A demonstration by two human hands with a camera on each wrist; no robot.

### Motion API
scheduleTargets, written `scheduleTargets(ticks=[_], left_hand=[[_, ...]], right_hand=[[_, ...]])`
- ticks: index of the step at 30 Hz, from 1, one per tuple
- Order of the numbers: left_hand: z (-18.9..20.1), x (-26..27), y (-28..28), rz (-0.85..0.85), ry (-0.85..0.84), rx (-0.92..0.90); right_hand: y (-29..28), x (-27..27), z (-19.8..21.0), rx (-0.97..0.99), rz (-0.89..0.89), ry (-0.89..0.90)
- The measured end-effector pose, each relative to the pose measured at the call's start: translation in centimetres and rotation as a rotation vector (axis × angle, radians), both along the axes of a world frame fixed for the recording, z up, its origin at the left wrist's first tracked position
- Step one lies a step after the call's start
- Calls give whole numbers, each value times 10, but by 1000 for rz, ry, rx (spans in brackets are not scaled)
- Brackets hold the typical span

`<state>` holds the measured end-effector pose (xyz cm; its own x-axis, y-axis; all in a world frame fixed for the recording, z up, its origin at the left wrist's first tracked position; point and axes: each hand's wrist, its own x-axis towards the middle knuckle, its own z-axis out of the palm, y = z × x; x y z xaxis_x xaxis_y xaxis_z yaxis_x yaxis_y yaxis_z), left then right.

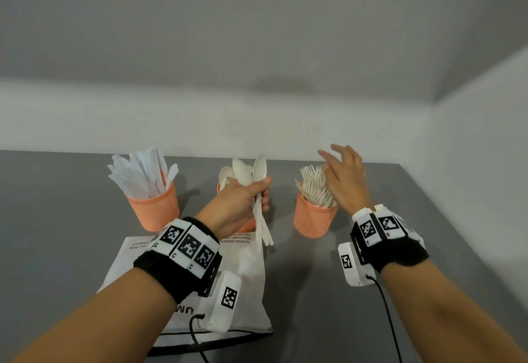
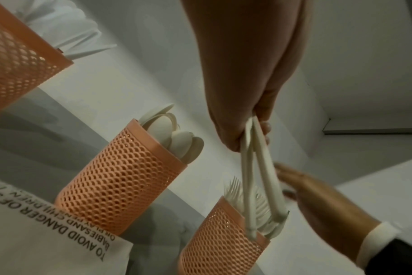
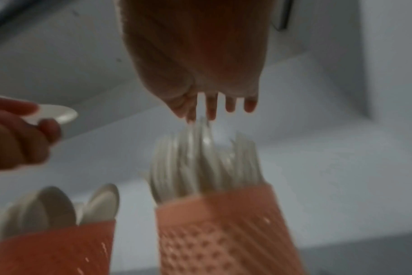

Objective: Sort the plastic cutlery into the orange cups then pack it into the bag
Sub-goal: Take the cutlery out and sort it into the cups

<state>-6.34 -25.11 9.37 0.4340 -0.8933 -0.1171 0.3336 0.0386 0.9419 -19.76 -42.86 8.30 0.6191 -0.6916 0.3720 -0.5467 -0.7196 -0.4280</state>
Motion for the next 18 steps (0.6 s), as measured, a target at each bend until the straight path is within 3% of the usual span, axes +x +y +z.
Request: scheduleTargets(ticks=[2, 4, 6, 8, 10, 13, 18], left_hand=[[0, 2, -3, 56, 20, -6], [3, 3, -7, 106, 34, -40], [11, 1, -9, 66, 34, -91], [20, 2, -9, 10, 4, -90], [26, 8, -9, -23, -101, -22], [34, 24, -4, -82, -290, 68], [26, 66, 14, 258, -493, 172]], right_hand=[[22, 5, 18, -31, 96, -284], [51, 13, 34, 158, 282, -388], [79, 27, 43, 371, 408, -211], [97, 44, 42, 465, 470, -47], [104, 58, 39, 515, 469, -81], [99, 70, 40, 716, 451, -273], [74, 80, 35, 1009, 295, -865]])
